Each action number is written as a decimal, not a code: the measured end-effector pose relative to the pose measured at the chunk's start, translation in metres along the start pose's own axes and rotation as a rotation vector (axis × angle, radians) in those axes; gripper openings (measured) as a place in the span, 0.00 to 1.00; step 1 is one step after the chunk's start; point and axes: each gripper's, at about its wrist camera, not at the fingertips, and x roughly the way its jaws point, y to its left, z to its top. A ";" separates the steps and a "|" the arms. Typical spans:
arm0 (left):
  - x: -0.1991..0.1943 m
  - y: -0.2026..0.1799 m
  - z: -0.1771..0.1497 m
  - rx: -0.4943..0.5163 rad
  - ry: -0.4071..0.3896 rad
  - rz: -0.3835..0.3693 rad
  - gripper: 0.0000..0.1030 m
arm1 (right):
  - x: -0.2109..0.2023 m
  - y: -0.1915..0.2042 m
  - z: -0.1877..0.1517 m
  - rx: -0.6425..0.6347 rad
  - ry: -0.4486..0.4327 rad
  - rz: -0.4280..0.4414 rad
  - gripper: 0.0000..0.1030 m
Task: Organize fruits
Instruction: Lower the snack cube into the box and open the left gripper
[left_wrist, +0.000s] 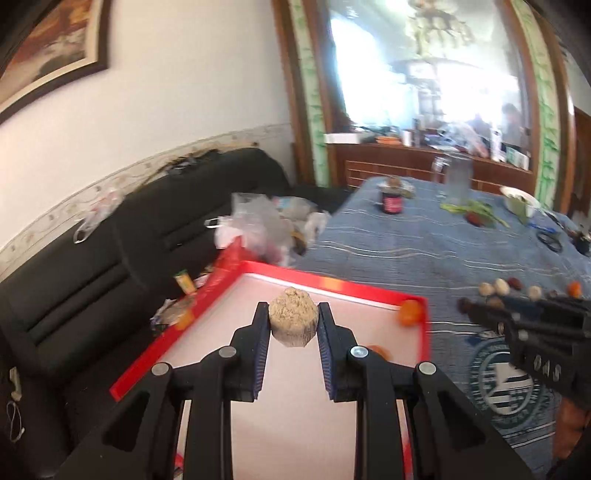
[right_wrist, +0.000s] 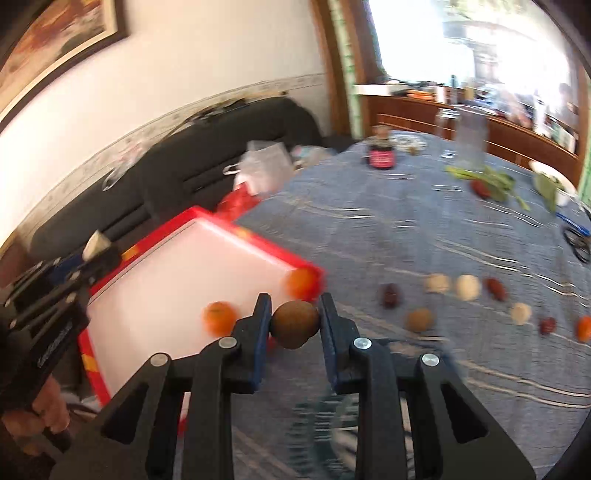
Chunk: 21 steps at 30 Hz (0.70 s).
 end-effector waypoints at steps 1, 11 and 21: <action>0.000 0.007 -0.002 -0.010 -0.002 0.013 0.23 | 0.003 0.009 -0.001 -0.013 0.007 0.010 0.27; -0.002 0.063 -0.012 -0.077 -0.036 0.132 0.23 | 0.027 0.075 -0.019 -0.135 0.081 0.090 0.27; 0.002 0.075 -0.015 -0.093 -0.035 0.149 0.23 | 0.037 0.089 -0.027 -0.161 0.110 0.102 0.27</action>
